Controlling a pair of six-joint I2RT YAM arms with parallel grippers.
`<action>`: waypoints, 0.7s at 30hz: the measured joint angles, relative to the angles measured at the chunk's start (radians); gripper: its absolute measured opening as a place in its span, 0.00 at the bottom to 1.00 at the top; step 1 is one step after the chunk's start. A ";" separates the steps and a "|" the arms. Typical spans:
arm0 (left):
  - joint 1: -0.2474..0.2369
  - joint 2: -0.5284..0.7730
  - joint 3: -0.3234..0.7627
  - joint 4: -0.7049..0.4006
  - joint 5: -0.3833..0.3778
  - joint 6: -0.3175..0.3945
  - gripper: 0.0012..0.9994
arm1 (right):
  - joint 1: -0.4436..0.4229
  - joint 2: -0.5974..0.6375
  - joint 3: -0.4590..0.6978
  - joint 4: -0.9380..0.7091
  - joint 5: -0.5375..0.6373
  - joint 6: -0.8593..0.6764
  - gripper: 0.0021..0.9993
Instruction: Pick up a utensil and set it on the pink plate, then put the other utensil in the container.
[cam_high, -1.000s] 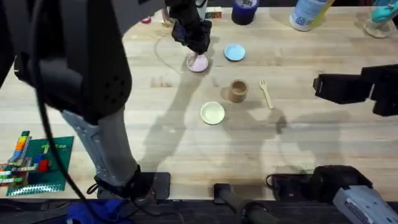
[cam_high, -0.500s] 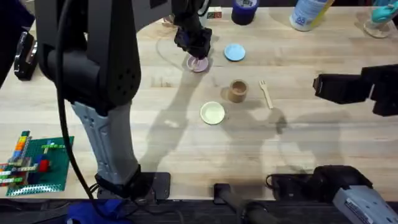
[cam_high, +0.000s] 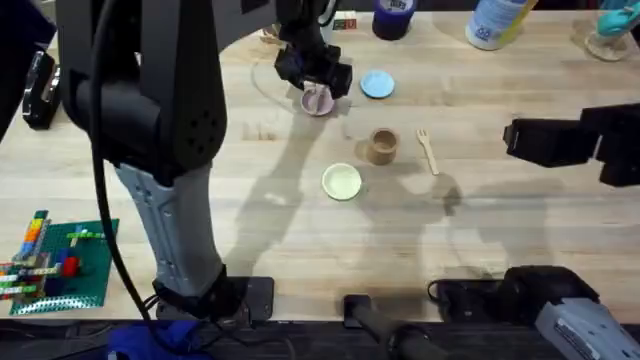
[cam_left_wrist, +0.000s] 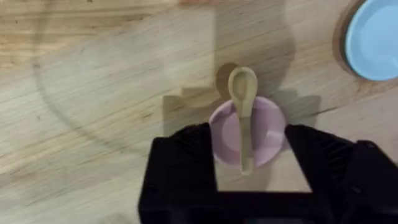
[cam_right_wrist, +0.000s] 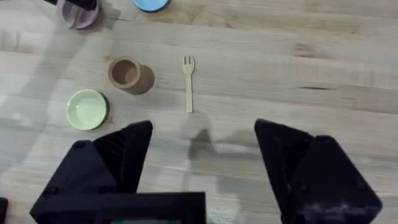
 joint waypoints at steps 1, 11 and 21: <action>0.000 0.000 0.002 -0.010 0.000 -0.001 0.81 | 0.000 0.000 0.000 0.000 0.000 0.000 1.00; 0.000 -0.004 0.110 -0.141 0.003 0.000 1.00 | 0.000 0.000 0.000 0.000 0.000 0.000 1.00; 0.000 -0.170 0.110 -0.270 0.003 0.023 1.00 | 0.000 0.000 0.000 0.000 0.000 0.000 1.00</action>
